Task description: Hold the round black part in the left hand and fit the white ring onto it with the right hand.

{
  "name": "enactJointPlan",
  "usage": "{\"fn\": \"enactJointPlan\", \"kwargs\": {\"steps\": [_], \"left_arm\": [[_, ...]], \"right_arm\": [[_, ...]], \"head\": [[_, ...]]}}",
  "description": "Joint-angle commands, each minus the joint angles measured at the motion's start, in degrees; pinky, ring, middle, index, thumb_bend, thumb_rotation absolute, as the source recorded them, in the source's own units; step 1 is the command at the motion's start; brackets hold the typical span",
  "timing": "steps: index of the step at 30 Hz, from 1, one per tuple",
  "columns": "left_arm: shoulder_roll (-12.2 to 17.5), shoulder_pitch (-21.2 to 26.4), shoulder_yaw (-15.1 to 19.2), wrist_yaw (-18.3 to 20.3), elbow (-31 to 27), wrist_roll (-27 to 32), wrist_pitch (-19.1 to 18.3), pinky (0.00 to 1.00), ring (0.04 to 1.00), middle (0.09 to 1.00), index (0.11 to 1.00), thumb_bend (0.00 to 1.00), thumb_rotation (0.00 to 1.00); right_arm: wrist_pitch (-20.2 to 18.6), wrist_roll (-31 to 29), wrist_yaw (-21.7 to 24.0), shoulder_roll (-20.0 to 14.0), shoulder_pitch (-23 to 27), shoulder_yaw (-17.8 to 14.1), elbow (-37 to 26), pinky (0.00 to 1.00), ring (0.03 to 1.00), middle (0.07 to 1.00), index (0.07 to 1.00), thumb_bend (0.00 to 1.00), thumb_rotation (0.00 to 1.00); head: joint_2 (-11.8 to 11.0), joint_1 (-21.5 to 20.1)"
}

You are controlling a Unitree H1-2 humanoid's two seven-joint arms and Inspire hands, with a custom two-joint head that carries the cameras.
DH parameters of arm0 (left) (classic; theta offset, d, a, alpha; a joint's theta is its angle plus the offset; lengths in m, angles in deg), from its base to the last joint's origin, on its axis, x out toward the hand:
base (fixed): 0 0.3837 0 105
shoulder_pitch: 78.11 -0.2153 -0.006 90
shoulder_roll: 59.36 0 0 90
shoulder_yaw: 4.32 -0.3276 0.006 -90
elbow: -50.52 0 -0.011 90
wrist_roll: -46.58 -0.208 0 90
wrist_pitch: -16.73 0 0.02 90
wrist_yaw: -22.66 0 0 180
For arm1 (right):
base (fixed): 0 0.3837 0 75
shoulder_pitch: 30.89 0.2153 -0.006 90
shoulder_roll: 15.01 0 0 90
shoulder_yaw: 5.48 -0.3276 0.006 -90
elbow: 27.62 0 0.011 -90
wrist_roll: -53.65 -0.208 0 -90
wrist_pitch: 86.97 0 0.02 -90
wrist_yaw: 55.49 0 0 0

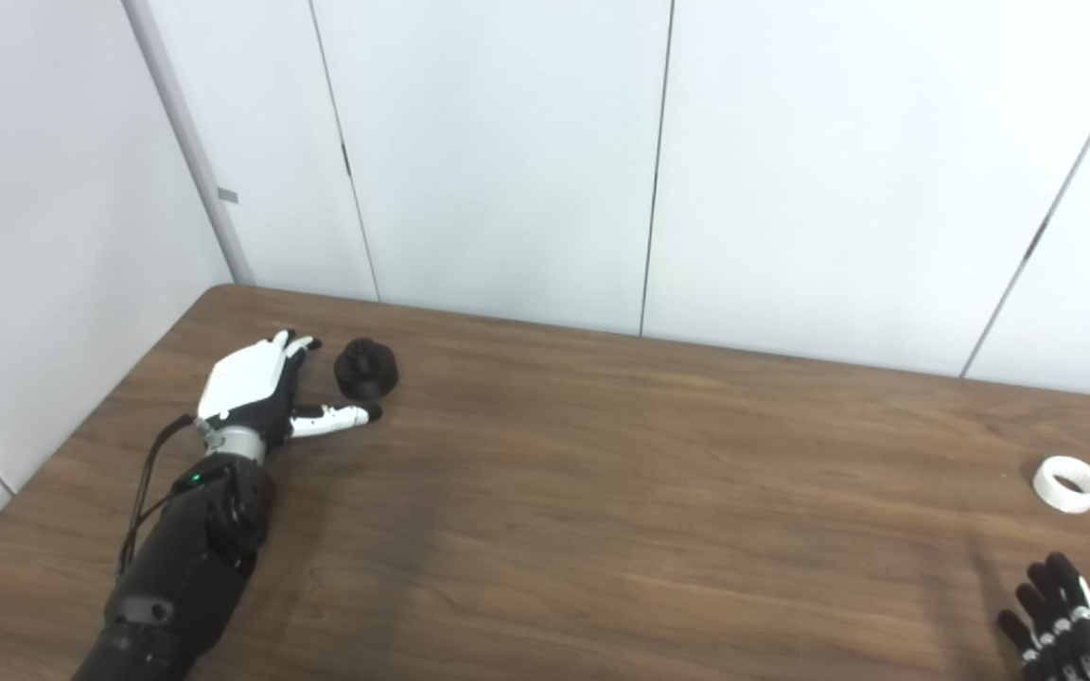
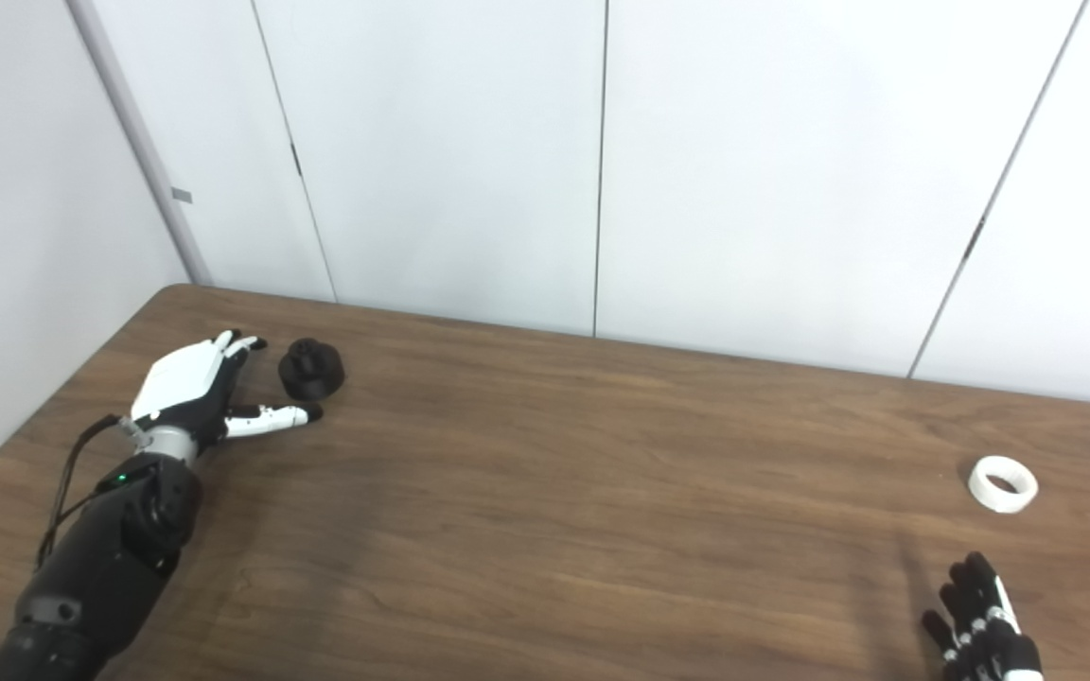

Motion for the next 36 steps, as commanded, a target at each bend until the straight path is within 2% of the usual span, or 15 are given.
{"fn": "enactJointPlan", "kwargs": {"steps": [1, 8, 14, 19, 27, 36], "left_arm": [[1.95, 3.64, -0.21, -2.16, 0.88, 0.1, 0.44, 1.0, 1.0, 1.0, 0.911, 0.94, 0.65], [2.67, 6.43, -2.71, -2.79, 5.77, 0.38, 0.98, 1.0, 1.0, 1.0, 0.91, 0.96, 0.66], [2.33, 7.99, -3.99, -3.92, 8.49, 1.06, 1.06, 1.0, 1.0, 0.998, 0.902, 0.93, 0.57], [2.15, 8.72, -5.28, -4.74, 10.48, 1.15, 1.25, 1.0, 1.0, 1.0, 0.897, 0.93, 0.55], [1.58, 10.17, -5.61, -6.19, 14.14, 3.21, 1.97, 1.0, 1.0, 0.989, 0.884, 0.9, 0.53], [1.08, 10.83, -5.56, -6.57, 15.35, 5.96, 2.52, 1.0, 1.0, 0.97, 0.862, 0.91, 0.51]], "right_arm": [[-0.9, 0.31, -0.5, -0.02, -0.77, 0.31, 1.48, 1.0, 1.0, 1.0, 1.0, 0.59, 1.0], [-0.78, 0.32, -0.61, -0.04, -0.97, 0.23, 1.48, 1.0, 1.0, 1.0, 1.0, 0.6, 1.0], [-0.94, 0.25, -0.69, -0.01, -1.28, 0.19, 1.09, 1.0, 1.0, 1.0, 1.0, 0.58, 1.0], [-1.41, -0.14, -0.83, 0.09, -1.44, 0.08, 0.67, 1.0, 1.0, 1.0, 1.0, 0.58, 1.0], [-1.75, -0.15, -1.01, -0.05, -1.75, 0.17, 0.28, 1.0, 1.0, 1.0, 1.0, 0.58, 1.0], [-1.79, -0.87, -0.76, -0.23, -1.83, 0.25, 0.44, 1.0, 1.0, 1.0, 1.0, 0.59, 1.0]], "head": [[0.12, 0.0], [0.22, -0.22], [0.3, -0.36], [0.41, -0.28], [0.63, -0.46], [0.84, -0.54]]}}
